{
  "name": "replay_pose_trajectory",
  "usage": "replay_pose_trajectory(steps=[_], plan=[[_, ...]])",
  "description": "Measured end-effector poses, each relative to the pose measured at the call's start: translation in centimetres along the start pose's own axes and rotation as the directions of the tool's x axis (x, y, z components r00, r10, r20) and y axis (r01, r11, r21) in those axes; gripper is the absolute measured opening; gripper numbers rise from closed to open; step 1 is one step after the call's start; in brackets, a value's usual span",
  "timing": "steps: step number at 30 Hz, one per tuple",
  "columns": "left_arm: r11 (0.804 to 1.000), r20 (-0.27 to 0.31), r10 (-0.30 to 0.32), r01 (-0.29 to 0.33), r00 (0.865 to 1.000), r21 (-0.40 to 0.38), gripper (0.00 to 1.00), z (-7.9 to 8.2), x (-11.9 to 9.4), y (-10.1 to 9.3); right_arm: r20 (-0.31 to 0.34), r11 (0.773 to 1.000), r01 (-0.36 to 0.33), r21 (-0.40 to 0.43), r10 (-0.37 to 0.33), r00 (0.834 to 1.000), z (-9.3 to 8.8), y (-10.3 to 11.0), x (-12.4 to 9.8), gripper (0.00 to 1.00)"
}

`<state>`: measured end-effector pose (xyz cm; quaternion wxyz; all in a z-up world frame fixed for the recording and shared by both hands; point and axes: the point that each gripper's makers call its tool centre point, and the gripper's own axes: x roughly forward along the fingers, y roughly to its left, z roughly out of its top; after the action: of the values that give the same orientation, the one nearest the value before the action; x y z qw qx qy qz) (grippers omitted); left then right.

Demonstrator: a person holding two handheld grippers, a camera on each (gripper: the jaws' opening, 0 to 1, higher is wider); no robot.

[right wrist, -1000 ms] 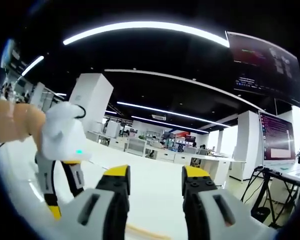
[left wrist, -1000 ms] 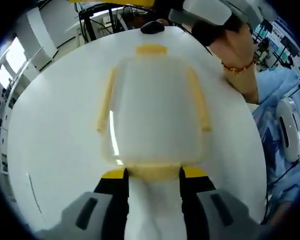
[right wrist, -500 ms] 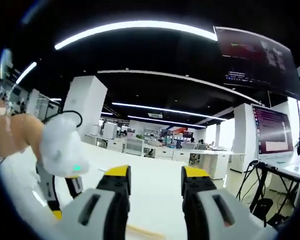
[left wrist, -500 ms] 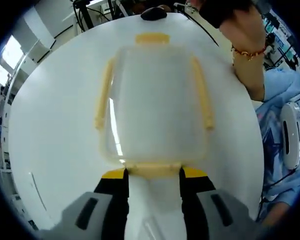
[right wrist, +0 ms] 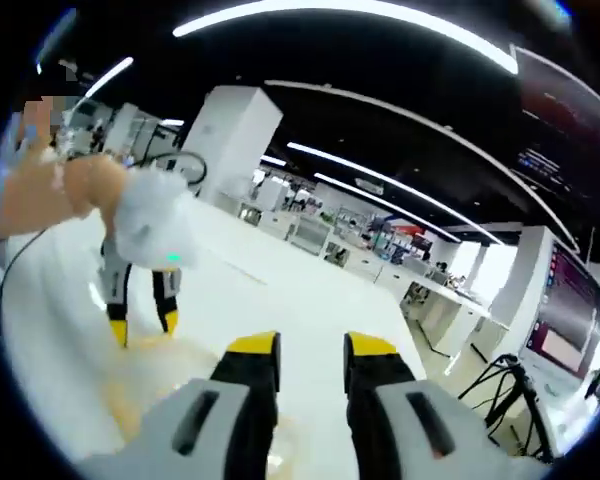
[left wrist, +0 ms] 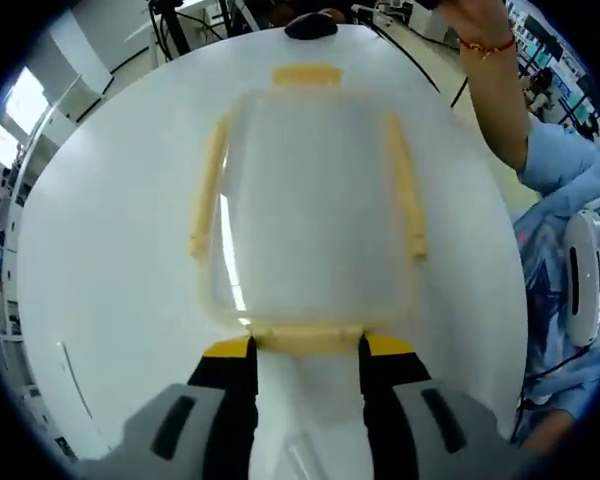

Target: Snap each plastic latch of the storage box into its locked position after aligning the lid with the box until every specified latch is closed and the lid sits flush.

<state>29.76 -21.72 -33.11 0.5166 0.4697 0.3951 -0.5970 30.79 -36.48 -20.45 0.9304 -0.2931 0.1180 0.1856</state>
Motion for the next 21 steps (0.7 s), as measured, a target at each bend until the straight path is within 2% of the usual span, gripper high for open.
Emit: replay_pose_trajectory(steps=[3,4,6,8,10,12,14,15,16,19,21], plan=[[1.0,-0.005,0.0,0.0,1.0,0.0,0.39,0.0,0.0,0.0,-0.063,0.995,-0.094,-0.025,0.092,0.994,-1.4,1.1,0.0,0.13],[1.0,-0.007,0.001,-0.001,1.0,-0.001,0.39,0.0,0.0,0.0,-0.103,0.99,-0.134,-0.04,0.129,0.986,-2.1,1.5,-0.1,0.12],[1.0,-0.012,0.001,-0.001,1.0,-0.001,0.39,0.0,0.0,0.0,-0.186,0.981,-0.184,-0.069,0.168,0.968,-3.7,2.1,-0.4,0.12],[1.0,-0.019,0.001,-0.001,1.0,-0.001,0.39,0.1,0.0,0.0,-0.251,0.97,-0.22,-0.101,0.189,0.949,-5.0,2.4,-0.7,0.06],[1.0,-0.023,0.002,-0.002,1.0,-0.001,0.39,0.0,0.0,0.0,-0.287,0.963,-0.248,-0.101,0.211,0.935,-5.9,2.6,-0.9,0.01],[1.0,-0.027,0.002,-0.002,1.0,-0.001,0.39,0.1,0.1,0.0,-0.323,0.954,-0.289,-0.084,0.248,0.913,-6.7,3.1,-1.1,0.0],[1.0,-0.029,0.002,-0.002,1.0,-0.002,0.39,0.0,0.1,0.0,-0.373,0.937,-0.34,-0.086,0.286,0.883,-7.7,3.7,-1.4,0.0],[1.0,-0.03,0.002,-0.002,1.0,-0.002,0.39,0.0,0.1,0.0,-0.394,0.93,-0.355,-0.094,0.292,0.871,-8.1,3.9,-1.4,0.0],[1.0,-0.031,0.002,-0.002,1.0,-0.002,0.39,0.0,0.1,0.0,-0.404,0.929,-0.357,-0.096,0.291,0.867,-8.3,3.9,-1.3,0.0],[1.0,-0.033,0.002,-0.002,0.999,-0.002,0.39,0.0,0.1,0.0,-0.461,0.917,-0.387,-0.095,0.304,0.834,-9.3,4.0,-1.4,0.0],[1.0,-0.035,0.002,-0.002,0.999,-0.003,0.39,0.0,0.1,0.0,-0.476,0.916,-0.39,-0.094,0.303,0.826,-9.7,3.9,-1.4,0.0]])
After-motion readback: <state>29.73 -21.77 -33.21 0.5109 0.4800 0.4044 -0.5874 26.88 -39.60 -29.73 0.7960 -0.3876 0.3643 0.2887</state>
